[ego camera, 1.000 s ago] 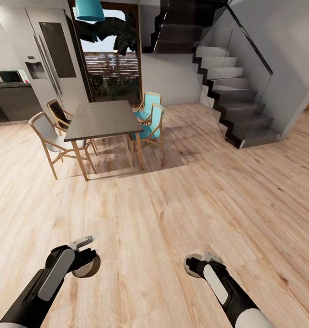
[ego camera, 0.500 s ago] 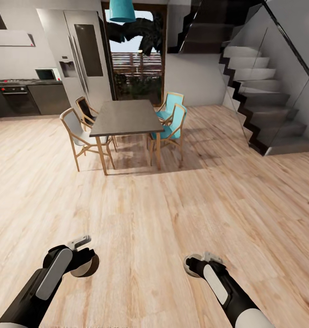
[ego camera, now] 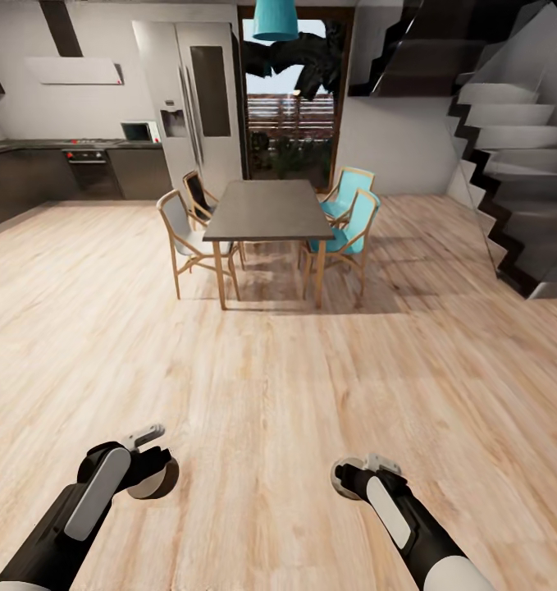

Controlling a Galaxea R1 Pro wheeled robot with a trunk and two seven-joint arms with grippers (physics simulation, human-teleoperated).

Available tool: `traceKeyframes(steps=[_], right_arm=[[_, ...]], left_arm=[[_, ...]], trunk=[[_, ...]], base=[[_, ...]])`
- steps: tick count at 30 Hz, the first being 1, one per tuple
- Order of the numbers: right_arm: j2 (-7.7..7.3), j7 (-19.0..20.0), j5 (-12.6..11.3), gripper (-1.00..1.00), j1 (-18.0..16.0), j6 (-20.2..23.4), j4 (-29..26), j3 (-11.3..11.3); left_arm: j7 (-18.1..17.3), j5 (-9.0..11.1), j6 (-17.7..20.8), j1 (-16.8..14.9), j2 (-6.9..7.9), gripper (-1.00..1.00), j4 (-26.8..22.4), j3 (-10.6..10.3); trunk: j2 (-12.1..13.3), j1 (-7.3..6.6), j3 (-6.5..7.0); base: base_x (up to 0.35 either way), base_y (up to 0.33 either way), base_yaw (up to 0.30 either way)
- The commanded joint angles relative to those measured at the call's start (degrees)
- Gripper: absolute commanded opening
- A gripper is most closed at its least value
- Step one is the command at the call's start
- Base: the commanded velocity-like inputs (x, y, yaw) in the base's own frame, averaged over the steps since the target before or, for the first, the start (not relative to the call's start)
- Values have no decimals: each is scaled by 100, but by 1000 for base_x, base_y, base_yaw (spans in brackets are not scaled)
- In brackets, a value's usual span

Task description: Place each of the two pumpkins and all three candles from the living room inside a cabinet in the living room (use any cabinet), then make sure every cabinet is closed, and position the cauldron so it is next to a table in the living room.

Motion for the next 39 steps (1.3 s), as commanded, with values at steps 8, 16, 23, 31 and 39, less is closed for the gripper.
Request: traceKeyframes(steps=[8, 16, 23, 31, 39], right_arm=[[-4, -57, -53, -100, -2, 9, -10, 20], [-1, -57, -47, -100, -2, 9, -11, 19], [-1, -57, -37, -100, -2, 9, -13, 23], [-1, -57, -36, -100, -2, 12, -14, 27], [-9, -57, -41, -100, -2, 9, -14, 20]], left_arm=[[57, 46, 3, -6, 0, -100, -5, -15], [53, 47, 3, -6, -3, -100, -5, -15], [56, 48, 3, -6, -3, -100, -5, -15], [59, 52, 3, -6, -3, -100, -9, -15], [52, 55, 3, -6, -3, -100, -14, -15]], trunk=[[-4, 0, -5], [-4, 0, -5], [-4, 0, -5], [-4, 0, -5], [-4, 0, -5]], base=[[0, 0, 290], [0, 0, 290], [0, 0, 290], [0, 0, 290], [0, 0, 266]])
